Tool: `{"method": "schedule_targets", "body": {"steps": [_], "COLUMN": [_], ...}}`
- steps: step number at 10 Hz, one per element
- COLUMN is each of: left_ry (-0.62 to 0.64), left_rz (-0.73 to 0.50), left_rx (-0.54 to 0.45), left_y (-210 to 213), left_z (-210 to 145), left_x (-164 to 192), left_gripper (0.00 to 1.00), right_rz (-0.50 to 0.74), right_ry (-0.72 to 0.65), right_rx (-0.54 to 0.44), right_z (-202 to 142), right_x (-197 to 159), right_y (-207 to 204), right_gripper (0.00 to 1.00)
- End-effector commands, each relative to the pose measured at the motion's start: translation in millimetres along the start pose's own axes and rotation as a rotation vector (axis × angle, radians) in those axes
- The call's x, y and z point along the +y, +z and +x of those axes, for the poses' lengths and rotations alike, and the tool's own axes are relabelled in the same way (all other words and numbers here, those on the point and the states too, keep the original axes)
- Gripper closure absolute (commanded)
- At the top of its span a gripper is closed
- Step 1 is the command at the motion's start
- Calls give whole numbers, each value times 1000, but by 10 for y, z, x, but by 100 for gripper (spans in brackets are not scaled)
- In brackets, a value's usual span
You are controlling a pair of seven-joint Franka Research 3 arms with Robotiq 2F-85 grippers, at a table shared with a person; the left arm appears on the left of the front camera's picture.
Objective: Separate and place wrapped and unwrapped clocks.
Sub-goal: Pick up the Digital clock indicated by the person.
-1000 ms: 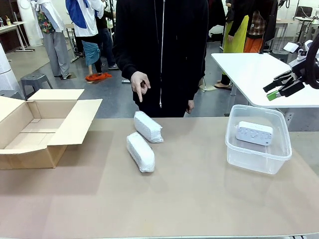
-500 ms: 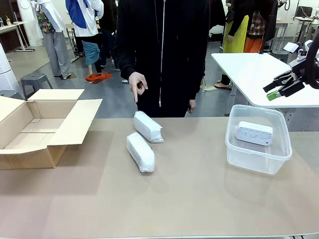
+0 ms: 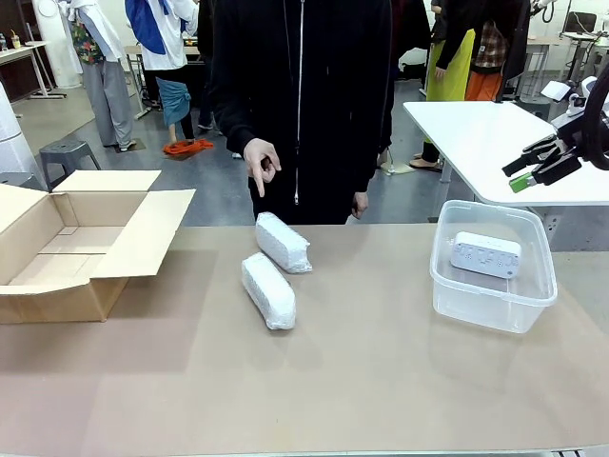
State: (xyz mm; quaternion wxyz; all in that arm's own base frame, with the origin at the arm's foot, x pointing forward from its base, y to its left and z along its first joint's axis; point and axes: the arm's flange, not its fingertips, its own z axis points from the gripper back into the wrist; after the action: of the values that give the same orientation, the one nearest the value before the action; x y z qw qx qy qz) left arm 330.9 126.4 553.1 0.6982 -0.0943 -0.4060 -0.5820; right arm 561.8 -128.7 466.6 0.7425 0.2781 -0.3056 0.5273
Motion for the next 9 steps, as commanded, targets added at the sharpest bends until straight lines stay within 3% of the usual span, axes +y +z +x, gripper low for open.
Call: {"method": "schedule_targets", "body": {"steps": [1, 4, 6, 9], "left_ry": [29, 130, 21, -100], "left_rz": [64, 225, 204, 121], "left_rx": [58, 85, 92, 3], "left_y": [-41, -250, -331, -473], "left_z": [217, 808, 961, 1255], "left_x": [10, 123, 123, 194], "left_gripper": [0, 0, 0, 0], "right_rz": [2, 2, 2, 2], "right_ry": [-1, -1, -1, -1], "right_rx": [0, 0, 0, 0], "right_z": [-2, -2, -2, -2], "right_x": [1, 1, 1, 1], "right_y": [-8, -8, -8, -8], "right_gripper": [0, 0, 0, 0]}}
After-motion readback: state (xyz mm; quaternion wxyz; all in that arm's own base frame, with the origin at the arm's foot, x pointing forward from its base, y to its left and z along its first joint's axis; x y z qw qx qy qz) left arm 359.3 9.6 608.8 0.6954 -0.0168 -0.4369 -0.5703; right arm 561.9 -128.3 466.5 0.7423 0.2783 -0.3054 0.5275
